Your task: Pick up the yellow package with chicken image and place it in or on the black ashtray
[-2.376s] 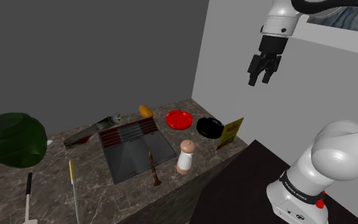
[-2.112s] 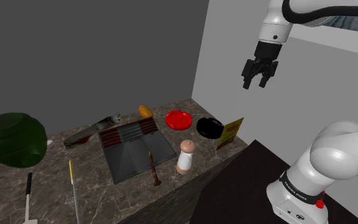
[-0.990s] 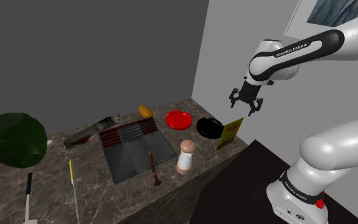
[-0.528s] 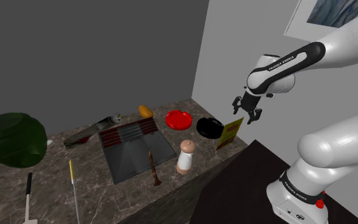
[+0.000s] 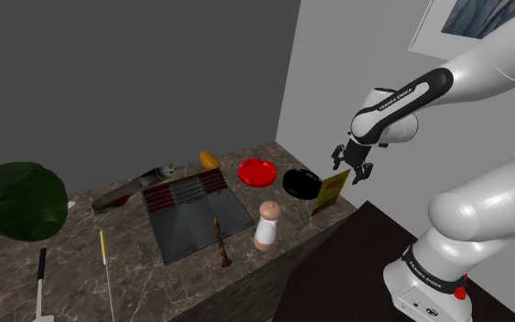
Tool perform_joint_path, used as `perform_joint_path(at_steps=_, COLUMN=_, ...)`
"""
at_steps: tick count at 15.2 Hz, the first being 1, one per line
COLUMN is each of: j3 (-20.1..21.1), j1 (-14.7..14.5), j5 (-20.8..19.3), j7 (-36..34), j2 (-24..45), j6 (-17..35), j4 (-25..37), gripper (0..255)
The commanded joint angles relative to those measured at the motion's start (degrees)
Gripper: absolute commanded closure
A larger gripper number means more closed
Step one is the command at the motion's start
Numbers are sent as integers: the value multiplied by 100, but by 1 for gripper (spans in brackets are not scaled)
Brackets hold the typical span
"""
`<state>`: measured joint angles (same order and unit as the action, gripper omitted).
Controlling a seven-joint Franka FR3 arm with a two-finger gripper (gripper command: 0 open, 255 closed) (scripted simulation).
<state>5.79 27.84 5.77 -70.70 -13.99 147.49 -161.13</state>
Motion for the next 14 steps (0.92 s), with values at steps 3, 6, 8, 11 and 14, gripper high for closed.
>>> perform_joint_path(at_steps=3, j3=1, j1=0, j5=0, j7=0, j2=15, j6=15, j4=1, gripper=0)
perform_joint_path(at_steps=6, j3=1, j1=0, j5=0, j7=0, j2=15, j6=15, j4=1, gripper=255)
perform_joint_path(at_steps=8, j3=1, j1=0, j5=0, j7=0, j2=15, j6=15, j4=1, gripper=255)
perform_joint_path(at_steps=11, j3=1, j1=0, j5=0, j7=-1, j2=15, j6=16, j4=1, gripper=255)
perform_joint_path(at_steps=14, j3=1, j1=0, j5=0, j7=0, j2=15, j6=15, j4=1, gripper=255)
